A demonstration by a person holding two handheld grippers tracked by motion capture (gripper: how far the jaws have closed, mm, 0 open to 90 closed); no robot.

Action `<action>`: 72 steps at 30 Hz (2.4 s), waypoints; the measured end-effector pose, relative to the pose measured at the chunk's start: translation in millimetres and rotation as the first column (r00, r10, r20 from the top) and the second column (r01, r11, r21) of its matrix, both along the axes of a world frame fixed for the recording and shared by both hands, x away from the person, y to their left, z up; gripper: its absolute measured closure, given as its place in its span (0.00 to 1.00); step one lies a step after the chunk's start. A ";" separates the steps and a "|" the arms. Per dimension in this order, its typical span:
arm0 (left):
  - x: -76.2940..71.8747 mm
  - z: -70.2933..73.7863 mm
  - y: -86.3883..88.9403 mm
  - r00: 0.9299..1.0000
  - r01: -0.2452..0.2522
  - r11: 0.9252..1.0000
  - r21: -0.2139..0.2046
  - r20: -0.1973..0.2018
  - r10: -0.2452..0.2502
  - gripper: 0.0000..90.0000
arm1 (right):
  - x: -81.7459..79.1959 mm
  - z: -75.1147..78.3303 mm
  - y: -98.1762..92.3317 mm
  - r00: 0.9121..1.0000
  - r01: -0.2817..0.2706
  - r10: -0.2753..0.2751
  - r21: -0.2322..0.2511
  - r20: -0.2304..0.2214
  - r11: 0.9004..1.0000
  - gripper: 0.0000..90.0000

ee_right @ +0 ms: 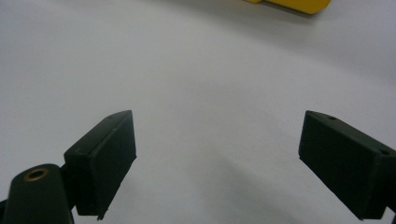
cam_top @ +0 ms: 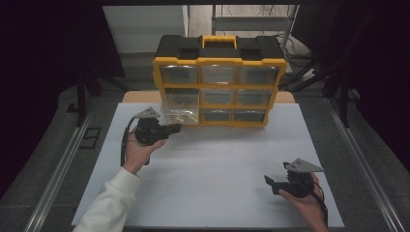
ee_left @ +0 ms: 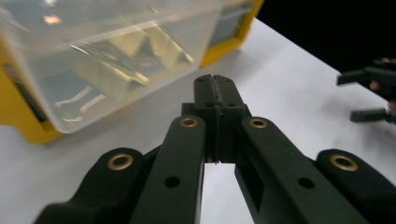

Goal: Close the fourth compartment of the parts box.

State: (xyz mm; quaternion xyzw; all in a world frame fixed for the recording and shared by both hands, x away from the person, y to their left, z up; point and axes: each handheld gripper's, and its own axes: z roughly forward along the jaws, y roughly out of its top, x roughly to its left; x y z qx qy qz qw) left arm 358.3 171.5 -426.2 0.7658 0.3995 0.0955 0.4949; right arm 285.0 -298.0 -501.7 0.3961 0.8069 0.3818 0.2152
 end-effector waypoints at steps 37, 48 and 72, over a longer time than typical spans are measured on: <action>34.3 11.3 -16.5 0.994 -0.110 0.989 0.099 0.036 0.107 1.00 | 1.1 0.0 1.9 1.000 -0.007 0.007 -0.002 0.004 1.000 0.13; 43.1 10.8 -15.8 0.993 -0.112 0.990 0.086 0.033 0.110 1.00 | 2.4 -0.4 2.7 1.000 -0.008 0.008 0.001 0.003 1.000 0.13; 58.8 9.5 -15.7 0.990 -0.141 0.988 0.066 0.031 0.139 1.00 | -0.9 0.7 2.3 1.000 -0.018 0.018 0.013 0.005 1.000 0.13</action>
